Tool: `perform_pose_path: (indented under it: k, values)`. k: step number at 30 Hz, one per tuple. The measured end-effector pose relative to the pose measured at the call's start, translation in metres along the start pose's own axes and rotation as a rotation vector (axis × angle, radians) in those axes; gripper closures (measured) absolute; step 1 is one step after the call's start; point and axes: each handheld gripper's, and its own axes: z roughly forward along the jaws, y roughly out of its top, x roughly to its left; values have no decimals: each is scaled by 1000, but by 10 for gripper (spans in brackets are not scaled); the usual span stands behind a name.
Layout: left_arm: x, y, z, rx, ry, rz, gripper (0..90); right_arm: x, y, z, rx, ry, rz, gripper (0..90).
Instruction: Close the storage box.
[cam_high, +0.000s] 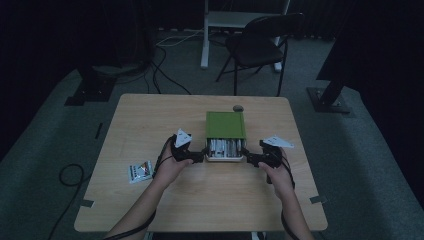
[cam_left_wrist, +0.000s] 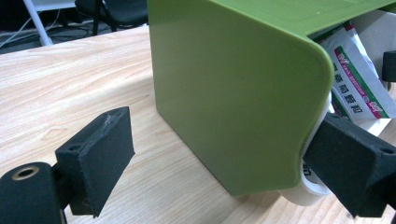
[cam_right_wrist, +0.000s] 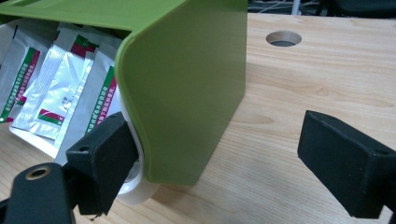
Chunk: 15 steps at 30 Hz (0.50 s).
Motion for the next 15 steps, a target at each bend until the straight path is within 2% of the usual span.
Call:
perform_pose_path:
  k: [7,9,12,15]
  values:
    - [0,1,1,2,7,1,106,0,1,2,1,-15,3,119]
    - [2,1,3,2,4,-21,106,0,2,4,6,-20,18,115]
    - [2,1,3,0,8,-20,106,1,3,5,14,-24,36,113]
    - [1,1,3,-6,9,-23,106,4,4,6,15,-30,19,127]
